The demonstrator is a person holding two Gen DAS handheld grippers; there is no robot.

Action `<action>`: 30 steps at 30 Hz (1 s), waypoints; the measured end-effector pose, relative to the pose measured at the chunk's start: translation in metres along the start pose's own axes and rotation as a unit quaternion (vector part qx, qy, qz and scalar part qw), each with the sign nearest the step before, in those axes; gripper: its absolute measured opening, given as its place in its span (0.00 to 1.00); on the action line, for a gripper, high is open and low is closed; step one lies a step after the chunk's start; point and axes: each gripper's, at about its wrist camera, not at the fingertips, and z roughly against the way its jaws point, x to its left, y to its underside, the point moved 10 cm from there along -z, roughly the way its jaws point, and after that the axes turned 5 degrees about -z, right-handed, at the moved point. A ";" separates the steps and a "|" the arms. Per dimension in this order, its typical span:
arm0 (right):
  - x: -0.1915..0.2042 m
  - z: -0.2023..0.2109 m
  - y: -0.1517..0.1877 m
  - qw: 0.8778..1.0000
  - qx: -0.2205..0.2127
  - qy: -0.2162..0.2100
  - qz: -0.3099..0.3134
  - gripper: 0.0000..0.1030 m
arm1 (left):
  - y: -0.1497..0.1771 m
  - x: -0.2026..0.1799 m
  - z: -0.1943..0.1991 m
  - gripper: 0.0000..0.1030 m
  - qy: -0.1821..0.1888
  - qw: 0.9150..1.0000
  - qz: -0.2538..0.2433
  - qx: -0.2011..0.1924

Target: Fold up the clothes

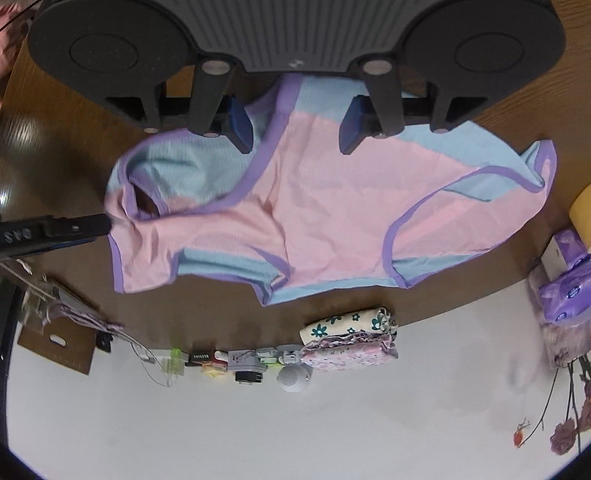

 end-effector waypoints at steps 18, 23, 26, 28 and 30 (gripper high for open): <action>-0.063 0.021 -0.023 0.995 -0.043 0.044 -0.084 0.02 | -0.006 -0.077 0.003 0.07 0.117 0.993 -0.023 -0.010; -0.103 0.031 -0.024 0.987 -0.040 0.095 -0.123 0.08 | -0.017 -0.090 0.022 0.25 0.162 0.986 -0.009 -0.039; -0.098 0.045 -0.016 0.987 -0.054 0.086 -0.121 0.14 | -0.017 -0.043 0.034 0.37 0.111 0.992 0.026 -0.058; -0.090 0.056 -0.014 0.989 -0.070 0.087 -0.102 0.33 | -0.012 -0.003 0.039 0.37 0.057 0.995 0.051 -0.061; -0.078 0.062 -0.011 0.990 -0.080 0.077 -0.081 0.35 | -0.002 0.042 0.038 0.37 -0.014 0.996 0.073 -0.050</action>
